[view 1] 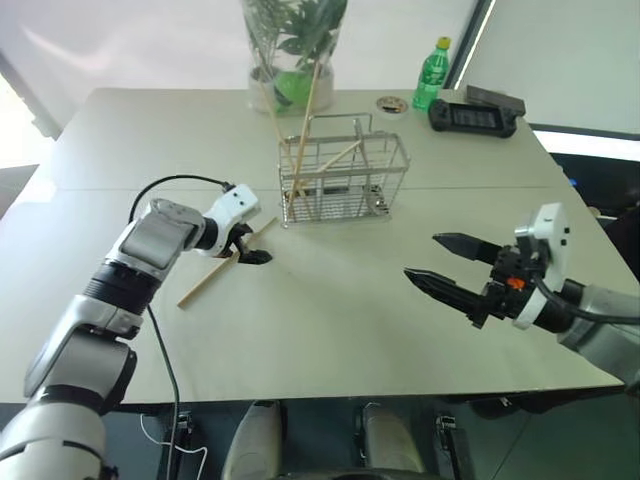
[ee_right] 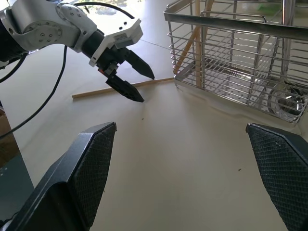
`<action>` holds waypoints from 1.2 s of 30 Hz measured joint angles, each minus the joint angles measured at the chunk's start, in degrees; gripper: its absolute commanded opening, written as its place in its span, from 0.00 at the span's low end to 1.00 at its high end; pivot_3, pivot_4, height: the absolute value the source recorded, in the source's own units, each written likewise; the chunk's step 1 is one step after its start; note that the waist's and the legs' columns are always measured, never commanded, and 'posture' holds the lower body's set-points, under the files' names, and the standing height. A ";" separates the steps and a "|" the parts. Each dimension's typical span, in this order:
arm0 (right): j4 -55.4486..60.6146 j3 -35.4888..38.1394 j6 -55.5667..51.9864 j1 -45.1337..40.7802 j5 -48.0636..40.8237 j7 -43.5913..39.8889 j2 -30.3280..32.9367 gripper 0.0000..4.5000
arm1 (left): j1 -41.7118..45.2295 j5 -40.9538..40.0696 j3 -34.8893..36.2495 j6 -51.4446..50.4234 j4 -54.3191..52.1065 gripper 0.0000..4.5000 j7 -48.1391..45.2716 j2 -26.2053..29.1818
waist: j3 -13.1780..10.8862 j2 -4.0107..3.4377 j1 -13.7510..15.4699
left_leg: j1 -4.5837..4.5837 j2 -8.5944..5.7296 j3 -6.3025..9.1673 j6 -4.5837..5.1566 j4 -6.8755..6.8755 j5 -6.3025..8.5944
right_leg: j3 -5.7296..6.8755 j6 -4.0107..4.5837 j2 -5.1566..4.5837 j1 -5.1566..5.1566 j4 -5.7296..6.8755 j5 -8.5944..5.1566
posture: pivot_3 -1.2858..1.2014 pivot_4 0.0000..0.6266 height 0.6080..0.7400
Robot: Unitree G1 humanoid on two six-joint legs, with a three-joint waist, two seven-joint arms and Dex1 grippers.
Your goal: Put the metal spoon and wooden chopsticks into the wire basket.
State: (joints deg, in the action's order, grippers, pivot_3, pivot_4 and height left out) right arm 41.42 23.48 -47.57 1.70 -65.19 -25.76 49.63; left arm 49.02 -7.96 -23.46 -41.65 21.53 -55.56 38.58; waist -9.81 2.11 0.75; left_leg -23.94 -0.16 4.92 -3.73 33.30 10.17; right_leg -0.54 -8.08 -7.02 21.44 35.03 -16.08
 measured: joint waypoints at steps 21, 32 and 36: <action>1.08 0.29 0.01 1.21 -0.81 -1.90 1.03 1.00 | 1.60 3.61 5.89 -3.95 4.17 0.01 0.22 -5.32 | 0.08 -0.14 -0.04 | 0.07 0.00 0.01 0.01 0.04 0.01 | 0.01 -0.03 0.00 -0.08 0.01 0.00 | 0.52 0.24 0.85; 0.39 0.28 0.01 1.32 -0.08 -4.41 1.38 1.00 | 3.53 3.33 18.52 -5.93 9.80 0.01 10.58 -2.01 | 0.01 -0.05 -0.06 | 0.09 0.00 0.02 0.01 0.02 0.01 | 0.01 -0.21 0.01 -0.05 0.07 0.07 | 0.52 0.24 0.85; -0.36 0.24 0.02 0.99 0.82 -5.03 1.40 1.00 | 3.54 -0.17 23.67 -7.72 6.28 0.01 10.61 -1.13 | -0.02 0.00 0.04 | 0.03 0.00 0.03 0.00 0.03 0.00 | 0.02 -0.22 0.01 -0.04 0.06 0.08 | 0.52 0.24 0.85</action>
State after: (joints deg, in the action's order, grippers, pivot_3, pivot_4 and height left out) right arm 41.06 23.72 -47.55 2.69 -64.37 -30.79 51.04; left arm 52.56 -8.13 0.21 -49.37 27.81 -44.95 37.45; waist -9.82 2.11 0.79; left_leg -23.91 -0.16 4.95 -3.73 33.33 10.17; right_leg -0.52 -8.30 -7.01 21.41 35.08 -16.00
